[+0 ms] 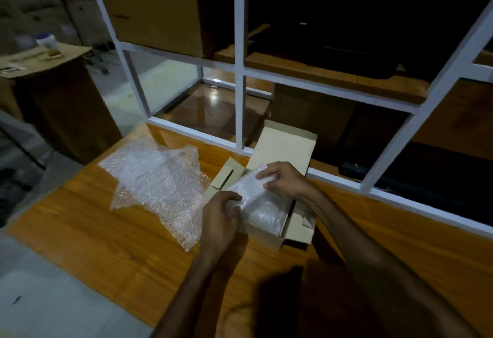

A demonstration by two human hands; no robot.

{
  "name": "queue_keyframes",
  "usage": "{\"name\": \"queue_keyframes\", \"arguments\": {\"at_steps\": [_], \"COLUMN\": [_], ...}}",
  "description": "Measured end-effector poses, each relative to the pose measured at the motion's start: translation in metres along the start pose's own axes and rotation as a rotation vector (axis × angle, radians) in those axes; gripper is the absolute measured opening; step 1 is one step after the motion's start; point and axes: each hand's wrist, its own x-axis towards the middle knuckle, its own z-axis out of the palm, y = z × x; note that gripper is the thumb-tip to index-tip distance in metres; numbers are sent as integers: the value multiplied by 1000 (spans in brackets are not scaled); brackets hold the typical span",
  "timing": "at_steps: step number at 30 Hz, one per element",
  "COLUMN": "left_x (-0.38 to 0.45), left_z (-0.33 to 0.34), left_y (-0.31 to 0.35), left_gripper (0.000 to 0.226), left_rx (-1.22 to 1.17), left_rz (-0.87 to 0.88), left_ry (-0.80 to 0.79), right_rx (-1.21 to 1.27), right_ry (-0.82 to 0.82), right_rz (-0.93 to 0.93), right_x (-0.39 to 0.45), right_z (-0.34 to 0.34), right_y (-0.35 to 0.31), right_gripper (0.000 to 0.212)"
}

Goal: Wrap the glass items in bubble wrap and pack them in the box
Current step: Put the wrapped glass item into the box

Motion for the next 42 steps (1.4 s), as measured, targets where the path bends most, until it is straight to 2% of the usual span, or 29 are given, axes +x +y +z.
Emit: {"name": "queue_keyframes", "arguments": {"at_steps": [3, 7, 13, 17, 26, 29, 34, 37, 42], "left_x": [3, 2, 1, 3, 13, 17, 17, 2, -13], "left_z": [15, 24, 30, 33, 34, 36, 36, 32, 27], "left_y": [-3, -3, 16, 25, 34, 34, 36, 36, 32], "left_gripper": [34, 27, 25, 25, 27, 26, 36, 33, 29], "left_rx": [202, 517, 734, 876, 918, 918, 920, 939, 914], "left_rz": [-5, -26, -84, -71, -137, -190, -202, -125, -91], "left_ry": [-32, -116, -288, -363, -447, -483, -536, -455, -335], "right_rx": [-115, -270, -592, -747, -1144, -1256, -1346, -1352, -1330], "right_ry": [-68, -141, -224, -254, -116, -88, -151, -163, -183], "right_rz": [-47, -126, -263, -281, -496, -489, -464, -475, -568], "right_x": [25, 49, 64, 66, 61, 59, 53, 44, 37], "right_z": [0, 3, 7, 14, 31, 39, 40, 32, 32], "right_y": [2, 7, 11, 11, 3, -1, 5, 3, 1], "right_gripper": [31, 37, 33, 33, 33, 33, 52, 53, 45]}}
